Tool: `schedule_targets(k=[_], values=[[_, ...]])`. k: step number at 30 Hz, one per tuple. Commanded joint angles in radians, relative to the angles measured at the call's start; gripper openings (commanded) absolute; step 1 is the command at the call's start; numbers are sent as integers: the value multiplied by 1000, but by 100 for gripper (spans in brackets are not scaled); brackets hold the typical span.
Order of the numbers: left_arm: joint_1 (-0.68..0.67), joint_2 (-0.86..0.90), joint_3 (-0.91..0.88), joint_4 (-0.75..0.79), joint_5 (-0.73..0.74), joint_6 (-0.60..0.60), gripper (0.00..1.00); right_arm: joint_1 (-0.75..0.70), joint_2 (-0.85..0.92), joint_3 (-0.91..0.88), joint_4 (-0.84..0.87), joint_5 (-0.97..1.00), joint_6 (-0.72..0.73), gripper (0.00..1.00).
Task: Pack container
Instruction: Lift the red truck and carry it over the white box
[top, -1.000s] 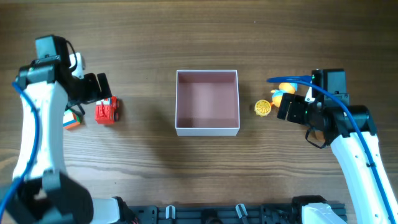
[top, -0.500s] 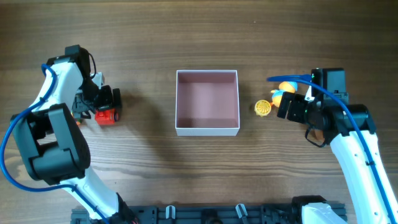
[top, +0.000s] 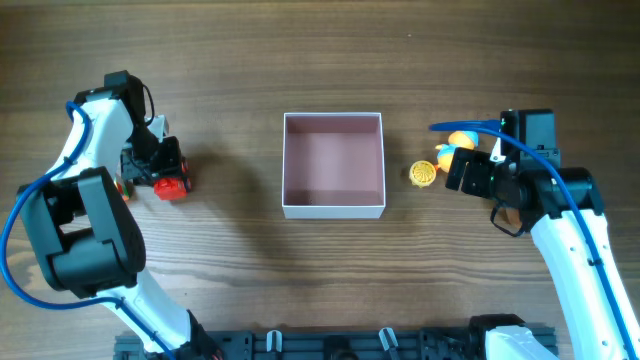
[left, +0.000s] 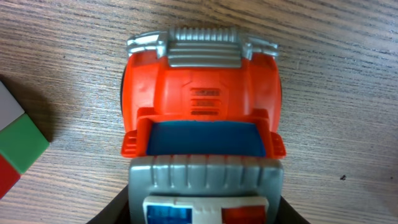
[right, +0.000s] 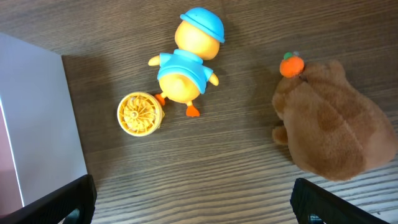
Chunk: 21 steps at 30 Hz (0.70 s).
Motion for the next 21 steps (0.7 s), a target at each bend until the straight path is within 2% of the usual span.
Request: schedule_targets(k=[1,2,3,7,10,12,16,21], values=[[-4,10,3,0,5,4,22,1,7,23,4,21,19,100],[-4,9,6,-5,5,-11,8,1,7,23,4,21,19,100],[-5,8,28,-23,5,-48,4,1,7,23,4,21,19,100],[-30,-25,153,-133,40,-77,4,1,7,23,5,21,19,100],[-106,-97,278,-220,82,-79,4,1,7,23,6,21,19,100],[-190,-157,328,-233,88,-102,4,1,7,23,6,21,18,100],[-451,-266,342,-171,88,-206,4,1,7,23,6,21,18,100],[-745,-230,342,-42,33,-294,4,1,7,23,4,21,19,100]])
